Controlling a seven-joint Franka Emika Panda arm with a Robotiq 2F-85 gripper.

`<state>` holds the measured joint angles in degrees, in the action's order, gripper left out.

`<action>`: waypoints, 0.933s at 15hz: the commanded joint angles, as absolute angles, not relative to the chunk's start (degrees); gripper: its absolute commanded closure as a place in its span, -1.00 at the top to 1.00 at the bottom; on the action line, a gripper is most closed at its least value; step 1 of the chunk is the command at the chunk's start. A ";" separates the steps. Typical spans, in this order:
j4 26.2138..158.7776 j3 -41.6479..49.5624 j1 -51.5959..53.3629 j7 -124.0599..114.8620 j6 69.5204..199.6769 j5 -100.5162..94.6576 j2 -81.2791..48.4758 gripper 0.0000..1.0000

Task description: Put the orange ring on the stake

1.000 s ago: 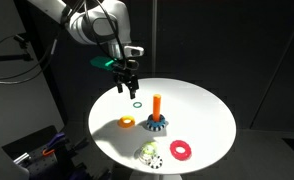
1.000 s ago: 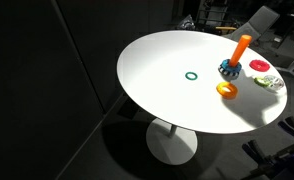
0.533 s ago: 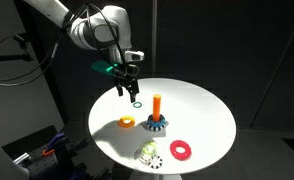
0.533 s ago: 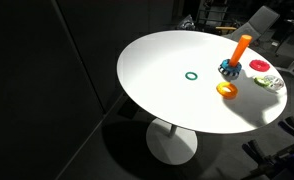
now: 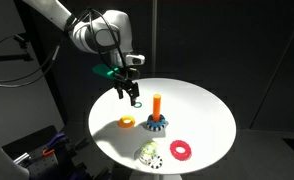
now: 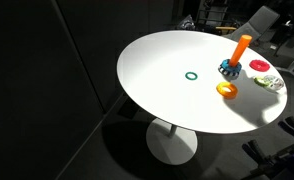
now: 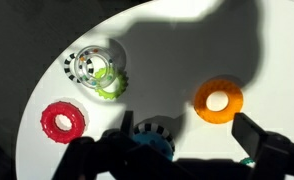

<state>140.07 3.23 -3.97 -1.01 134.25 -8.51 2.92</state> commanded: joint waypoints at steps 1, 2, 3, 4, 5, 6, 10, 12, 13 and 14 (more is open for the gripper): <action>140.60 3.91 -4.34 -0.55 138.18 -7.74 0.35 1.00; 140.65 4.02 -4.35 -0.54 139.40 -7.53 -0.63 1.00; 140.72 4.09 -4.35 -0.58 140.75 -7.23 -1.57 1.00; 140.83 4.09 -4.32 -0.56 142.17 -6.92 -2.59 1.00; 140.91 4.06 -4.27 -0.75 143.48 -6.72 -3.50 1.00; 141.03 3.98 -4.14 -1.25 144.90 -6.69 -4.49 1.00; 141.48 4.12 -3.79 -2.37 150.12 -7.35 -7.97 1.00; 141.54 4.28 -3.68 -2.44 152.00 -7.49 -9.65 1.00; 141.46 4.29 -3.65 -2.31 152.50 -7.38 -10.43 1.00; 141.46 4.44 -3.81 -1.85 152.60 -7.34 -10.70 1.00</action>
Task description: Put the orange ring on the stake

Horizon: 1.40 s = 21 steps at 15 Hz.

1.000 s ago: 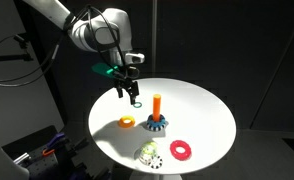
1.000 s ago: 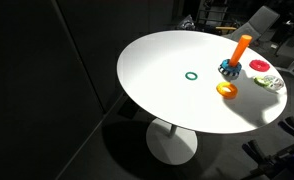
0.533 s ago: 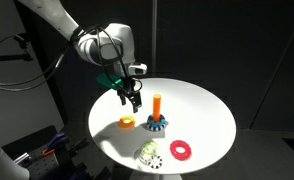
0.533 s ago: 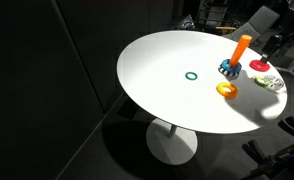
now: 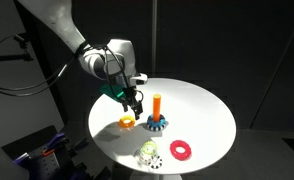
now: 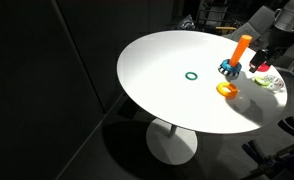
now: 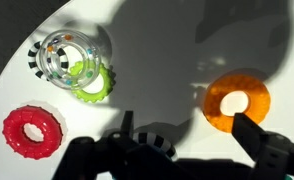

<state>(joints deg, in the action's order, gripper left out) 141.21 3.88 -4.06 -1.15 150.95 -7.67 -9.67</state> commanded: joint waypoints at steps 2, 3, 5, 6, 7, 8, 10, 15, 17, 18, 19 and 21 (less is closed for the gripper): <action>141.21 4.65 -3.54 -2.30 153.03 -7.75 -12.15 1.00; 141.10 4.79 -3.42 -2.51 153.14 -7.96 -12.69 1.00; 140.80 5.18 -3.09 -3.03 153.40 -8.59 -13.84 1.00; 140.59 5.33 -2.88 -3.31 153.51 -8.76 -14.39 1.00; 140.45 5.50 -2.60 -3.65 153.72 -9.00 -14.93 1.00; 140.29 5.74 -2.19 -4.22 154.14 -9.37 -15.54 1.00; 139.87 6.27 -1.19 -5.65 154.93 -10.04 -16.73 1.00; 138.35 7.71 2.30 -10.03 156.50 -11.81 -20.30 1.00; 137.57 8.47 3.76 -11.48 157.01 -12.31 -21.85 1.00; 137.14 8.79 4.38 -12.07 157.09 -12.42 -22.62 1.00; 136.64 9.09 4.97 -12.59 157.13 -12.62 -23.40 1.00; 135.56 9.69 5.99 -13.25 157.16 -12.61 -24.91 1.00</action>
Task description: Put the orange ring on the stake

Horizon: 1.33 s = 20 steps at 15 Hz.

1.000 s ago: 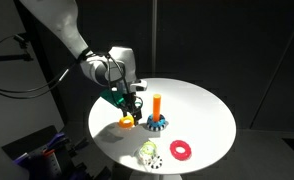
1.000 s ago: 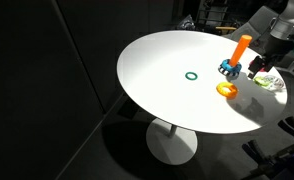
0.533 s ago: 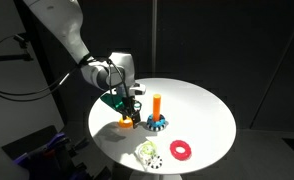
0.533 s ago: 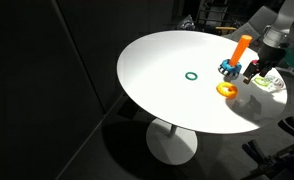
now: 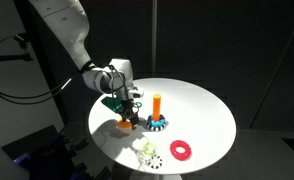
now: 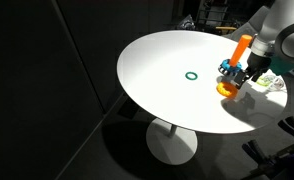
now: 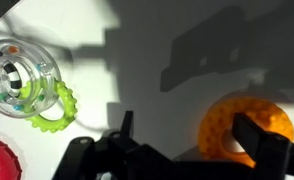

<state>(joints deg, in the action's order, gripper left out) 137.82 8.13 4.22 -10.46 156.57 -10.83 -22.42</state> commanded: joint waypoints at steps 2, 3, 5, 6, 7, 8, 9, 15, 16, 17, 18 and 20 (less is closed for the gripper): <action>134.53 10.23 6.90 -13.87 157.05 -12.47 -26.23 1.00; 134.02 10.50 7.34 -14.16 157.02 -12.45 -26.89 1.00; 133.30 11.04 8.14 -14.60 157.00 -12.47 -27.75 1.00; 133.02 11.36 8.51 -14.85 157.07 -12.57 -28.08 1.00; 132.78 11.69 8.86 -15.06 157.10 -12.65 -28.35 0.83; 132.58 11.91 9.11 -15.12 157.06 -12.63 -28.58 0.59; 132.41 12.07 9.40 -15.33 157.06 -12.62 -28.73 0.32; 131.61 12.70 10.25 -16.16 156.82 -12.39 -29.35 0.56; 131.59 12.70 10.19 -16.08 156.82 -12.32 -29.34 0.66; 131.57 12.78 10.19 -16.07 156.83 -12.33 -29.30 0.83; 131.54 12.86 10.19 -16.07 156.81 -12.33 -29.28 0.97; 131.47 13.06 10.21 -16.12 156.77 -12.35 -29.21 1.00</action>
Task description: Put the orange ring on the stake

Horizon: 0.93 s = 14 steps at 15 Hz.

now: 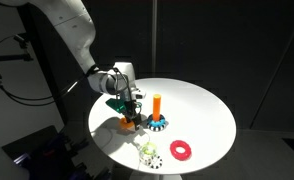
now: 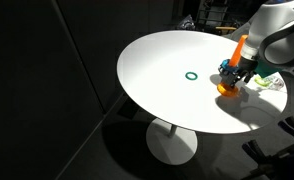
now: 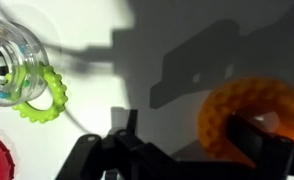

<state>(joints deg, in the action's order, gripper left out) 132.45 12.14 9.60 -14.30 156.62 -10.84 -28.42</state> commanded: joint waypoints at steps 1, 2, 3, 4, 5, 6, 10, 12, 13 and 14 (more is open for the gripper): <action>131.37 13.16 10.28 -16.23 156.73 -12.37 -29.28 1.00; 131.24 13.20 10.31 -16.28 156.65 -12.34 -29.45 1.00; 131.14 13.25 10.34 -16.31 156.64 -12.33 -29.64 1.00; 131.02 13.37 10.42 -16.45 156.64 -12.37 -29.90 1.00; 130.95 13.43 10.46 -16.50 156.62 -12.37 -30.08 1.00; 130.91 13.53 10.55 -16.59 156.66 -12.42 -30.25 0.50; 130.59 13.83 11.11 -17.12 156.34 -12.44 -30.56 -0.05; 130.79 13.81 11.36 -17.36 155.95 -12.31 -29.67 -0.35; 130.88 13.76 11.38 -17.46 155.59 -12.17 -28.99 -0.49; 130.93 13.81 11.37 -17.50 155.06 -12.08 -28.11 -0.66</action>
<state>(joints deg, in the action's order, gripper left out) 131.43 12.67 10.88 -15.71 156.61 -10.84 -29.62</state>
